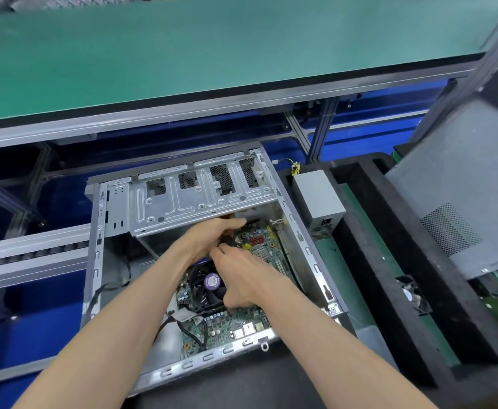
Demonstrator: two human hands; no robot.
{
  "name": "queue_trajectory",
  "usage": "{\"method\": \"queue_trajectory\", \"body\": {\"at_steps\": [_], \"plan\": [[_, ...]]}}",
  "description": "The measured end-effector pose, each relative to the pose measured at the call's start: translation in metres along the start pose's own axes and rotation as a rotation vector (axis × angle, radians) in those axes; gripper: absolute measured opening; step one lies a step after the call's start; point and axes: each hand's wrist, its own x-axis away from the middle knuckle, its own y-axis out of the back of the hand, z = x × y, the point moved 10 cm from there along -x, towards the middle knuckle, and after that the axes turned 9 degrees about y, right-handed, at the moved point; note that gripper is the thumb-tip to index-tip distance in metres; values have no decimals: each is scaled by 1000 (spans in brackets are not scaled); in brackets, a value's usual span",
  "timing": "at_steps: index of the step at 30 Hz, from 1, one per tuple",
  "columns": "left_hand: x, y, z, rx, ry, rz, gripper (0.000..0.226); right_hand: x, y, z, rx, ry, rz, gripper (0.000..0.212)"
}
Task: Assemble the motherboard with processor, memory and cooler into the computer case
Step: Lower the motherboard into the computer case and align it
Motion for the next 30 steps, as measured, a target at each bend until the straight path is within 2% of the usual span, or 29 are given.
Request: {"method": "queue_trajectory", "body": {"at_steps": [4, 6, 8, 9, 11, 14, 15, 16, 18, 20, 21, 26, 28, 30], "plan": [[4, 37, 4, -247, -41, -268, 40, -2, -6, -2, -13, -5, 33, 54], [9, 33, -2, -421, -84, -294, 50, -1, -9, -4, -11, -16, 72, 69], [13, 31, -8, -468, -137, -355, 61, 2, -8, -9, -16, -63, 106, 87], [16, 32, -11, -461, -158, -385, 63, 3, 0, -11, -36, -95, 59, 81], [20, 38, -8, -384, -168, -424, 57, 9, 26, -13, -37, -163, -162, 53], [21, 46, 4, -45, -182, -366, 34, 30, 71, -17, 178, -308, -534, 24], [23, 50, 6, 2, -187, -363, 24, 39, 82, -19, 225, -368, -620, 17], [23, 53, 6, -60, -195, -377, 17, 46, 87, -24, 220, -433, -675, 14], [24, 57, 6, -211, -200, -423, 15, 51, 84, -39, 149, -553, -647, 16], [27, 61, 10, -120, -179, -448, 41, 50, 74, -51, 101, -617, -561, 25], [27, 63, 11, -101, -165, -455, 47, 50, 70, -55, 72, -623, -537, 31], [34, 50, 6, -257, -148, -402, 58, 52, 51, -71, -64, -696, -462, 60], [33, 46, 4, -303, -175, -387, 54, 53, 39, -78, -84, -752, -331, 54], [32, 41, 2, -275, -221, -323, 36, 53, 28, -78, -53, -747, -189, 31]]}}
